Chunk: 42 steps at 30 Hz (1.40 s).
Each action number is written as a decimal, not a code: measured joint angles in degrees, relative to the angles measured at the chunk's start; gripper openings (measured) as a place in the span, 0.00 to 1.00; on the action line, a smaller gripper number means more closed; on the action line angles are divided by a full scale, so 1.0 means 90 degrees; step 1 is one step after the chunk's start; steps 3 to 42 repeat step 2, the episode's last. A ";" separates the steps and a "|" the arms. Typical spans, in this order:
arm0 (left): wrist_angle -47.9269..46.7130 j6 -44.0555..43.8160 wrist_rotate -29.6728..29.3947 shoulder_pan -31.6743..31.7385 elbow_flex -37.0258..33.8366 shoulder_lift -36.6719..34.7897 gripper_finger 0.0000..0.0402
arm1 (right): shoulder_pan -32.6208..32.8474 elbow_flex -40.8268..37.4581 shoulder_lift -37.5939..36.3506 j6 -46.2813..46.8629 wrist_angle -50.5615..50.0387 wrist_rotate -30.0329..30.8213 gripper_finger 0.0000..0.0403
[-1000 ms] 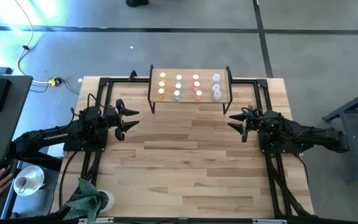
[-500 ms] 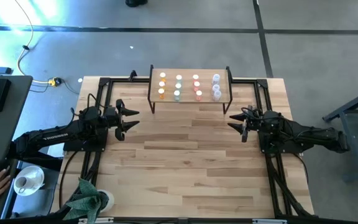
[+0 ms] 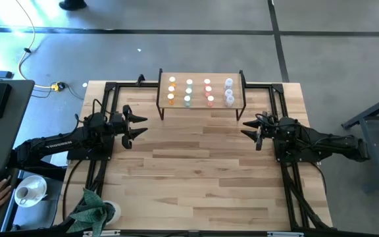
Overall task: Pick and place medicine bottles onto shelf by color
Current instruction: Return to Home Position
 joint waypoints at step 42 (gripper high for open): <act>0.0000 0.0000 0.0000 0.0000 0.0000 0.0002 0.52 | 0.0000 0.0000 0.0000 0.0000 0.0000 0.0000 0.46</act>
